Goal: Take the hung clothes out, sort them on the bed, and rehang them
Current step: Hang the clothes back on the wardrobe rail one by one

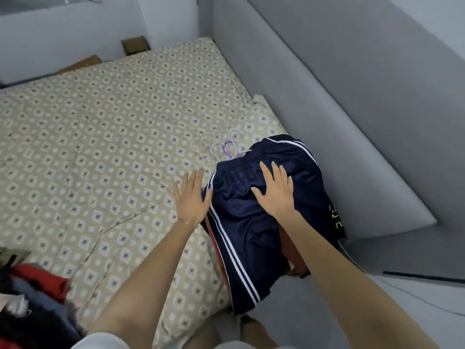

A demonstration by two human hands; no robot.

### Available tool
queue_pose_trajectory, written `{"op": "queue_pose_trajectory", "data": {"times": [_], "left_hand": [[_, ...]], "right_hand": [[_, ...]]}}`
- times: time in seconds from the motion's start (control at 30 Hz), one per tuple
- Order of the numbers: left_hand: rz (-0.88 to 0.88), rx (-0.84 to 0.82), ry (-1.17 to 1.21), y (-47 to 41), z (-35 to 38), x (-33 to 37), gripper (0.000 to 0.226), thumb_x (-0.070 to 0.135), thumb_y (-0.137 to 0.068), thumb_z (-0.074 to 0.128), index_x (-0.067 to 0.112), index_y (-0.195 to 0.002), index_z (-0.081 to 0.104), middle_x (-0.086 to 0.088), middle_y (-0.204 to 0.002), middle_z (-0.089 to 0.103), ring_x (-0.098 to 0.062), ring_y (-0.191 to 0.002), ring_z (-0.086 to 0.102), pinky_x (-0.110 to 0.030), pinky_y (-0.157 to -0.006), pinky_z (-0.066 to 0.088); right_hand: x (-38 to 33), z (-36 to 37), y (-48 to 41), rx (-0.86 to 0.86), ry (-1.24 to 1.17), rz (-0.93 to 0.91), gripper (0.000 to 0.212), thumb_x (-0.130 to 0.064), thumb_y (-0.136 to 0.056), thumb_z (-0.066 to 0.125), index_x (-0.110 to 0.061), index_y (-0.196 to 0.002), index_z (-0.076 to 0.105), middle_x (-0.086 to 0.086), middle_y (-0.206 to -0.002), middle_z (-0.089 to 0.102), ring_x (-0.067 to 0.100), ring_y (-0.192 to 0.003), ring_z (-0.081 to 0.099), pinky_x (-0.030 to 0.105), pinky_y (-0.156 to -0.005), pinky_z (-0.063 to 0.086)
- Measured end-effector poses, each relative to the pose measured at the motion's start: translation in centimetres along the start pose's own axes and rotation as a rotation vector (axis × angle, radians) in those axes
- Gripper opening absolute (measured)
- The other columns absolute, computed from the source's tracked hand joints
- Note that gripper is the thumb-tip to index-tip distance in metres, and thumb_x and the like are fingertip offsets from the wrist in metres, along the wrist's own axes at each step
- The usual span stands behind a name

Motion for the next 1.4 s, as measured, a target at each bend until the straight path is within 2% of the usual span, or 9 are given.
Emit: {"op": "queue_pose_trajectory", "data": {"times": [0.1, 0.27, 0.57, 0.77, 0.87, 0.97, 1.1, 1.27, 1.4], "left_hand": [[-0.039, -0.011, -0.006, -1.6, 2.3, 1.0, 0.07, 0.058, -0.096, 0.02, 0.024, -0.157, 0.019, -0.001, -0.163, 0.024, -0.025, -0.152, 0.011, -0.052, -0.12, -0.001], [-0.052, -0.018, 0.057, -5.3, 6.8, 1.1, 0.061, 0.044, -0.103, 0.038, 0.022, -0.157, 0.019, -0.004, -0.162, 0.026, -0.021, -0.15, 0.018, -0.052, -0.122, 0.002], [-0.117, -0.074, 0.151, -12.2, 15.7, -1.1, 0.065, 0.045, -0.104, 0.036, 0.023, -0.158, 0.008, -0.006, -0.162, 0.021, -0.021, -0.151, 0.015, -0.052, -0.121, 0.006], [-0.217, 0.029, 0.448, -14.0, 17.9, -3.0, 0.062, 0.043, -0.103, 0.041, 0.021, -0.157, 0.017, -0.004, -0.153, 0.041, -0.026, -0.137, 0.043, -0.045, -0.112, 0.037], [-0.273, 0.072, 0.491, -14.3, 18.2, -3.8, 0.064, 0.049, -0.101, 0.043, 0.02, -0.154, 0.022, -0.007, -0.126, 0.062, -0.027, -0.116, 0.057, -0.045, -0.098, 0.047], [-0.326, 0.047, 0.487, -14.2, 18.1, -4.1, 0.066, 0.06, -0.095, 0.044, 0.018, -0.145, 0.034, -0.003, -0.093, 0.064, -0.03, -0.095, 0.062, -0.044, -0.081, 0.051], [-0.338, -0.103, 0.534, -13.0, 17.6, -2.0, 0.051, 0.054, -0.097, 0.052, 0.013, -0.127, 0.051, -0.004, -0.113, 0.066, -0.023, -0.102, 0.062, -0.034, -0.082, 0.046], [-0.2, -0.033, 0.509, -10.2, 13.1, 1.6, 0.031, 0.044, -0.099, 0.053, 0.014, -0.099, 0.058, -0.001, -0.087, 0.067, -0.017, -0.078, 0.062, -0.041, -0.075, 0.051], [-0.147, 0.046, 0.48, -7.9, 8.5, 3.9, 0.026, 0.04, -0.099, 0.055, 0.016, -0.092, 0.058, -0.001, -0.076, 0.065, -0.016, -0.07, 0.06, -0.042, -0.068, 0.05]], "right_hand": [[1.9, 1.1, -3.2, -0.04, 0.02, -0.032, 0.074, -0.047, -0.098, 0.048, -0.029, -0.157, 0.009, 0.008, -0.164, 0.006, 0.029, -0.151, 0.0, 0.052, -0.121, 0.006], [4.7, 2.8, -9.2, -0.059, -0.001, -0.042, 0.075, -0.046, -0.097, 0.051, -0.028, -0.157, 0.01, 0.009, -0.164, 0.007, 0.029, -0.151, 0.0, 0.052, -0.12, 0.004], [6.2, 6.5, -18.5, 0.055, 0.027, -0.174, 0.071, -0.042, -0.096, 0.054, -0.019, -0.155, 0.022, 0.013, -0.161, 0.017, 0.032, -0.15, 0.005, 0.049, -0.12, 0.005], [6.7, 9.1, -20.7, 0.133, 0.153, -0.154, 0.077, -0.057, -0.093, 0.052, -0.025, -0.156, 0.02, 0.013, -0.161, 0.016, 0.034, -0.15, 0.005, 0.053, -0.119, -0.002], [7.1, 10.0, -20.9, 0.146, 0.185, -0.138, 0.074, -0.056, -0.093, 0.052, -0.023, -0.154, 0.027, 0.014, -0.16, 0.019, 0.035, -0.149, 0.008, 0.054, -0.119, -0.001], [6.9, 10.3, -20.4, 0.152, 0.171, -0.132, 0.068, -0.053, -0.094, 0.053, -0.021, -0.151, 0.033, 0.015, -0.16, 0.018, 0.035, -0.15, 0.006, 0.055, -0.119, 0.001], [6.3, 10.1, -18.9, 0.127, 0.138, -0.123, 0.061, -0.05, -0.094, 0.055, -0.019, -0.145, 0.041, 0.014, -0.161, 0.017, 0.034, -0.15, 0.004, 0.056, -0.119, 0.001], [5.1, 7.6, -16.6, 0.125, 0.122, -0.171, 0.055, -0.055, -0.092, 0.055, -0.014, -0.129, 0.055, 0.013, -0.152, 0.037, 0.034, -0.149, 0.015, 0.06, -0.116, -0.004], [4.2, 4.0, -15.1, 0.093, 0.034, -0.205, 0.045, -0.054, -0.092, 0.056, -0.012, -0.107, 0.062, 0.006, -0.121, 0.059, 0.028, -0.136, 0.039, 0.054, -0.118, -0.001]]}}
Point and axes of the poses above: each hand's wrist, its own y-axis away from the middle knuckle, its own z-axis out of the palm, x = y × z, the point moved 9 cm from there along -y, towards the middle knuckle
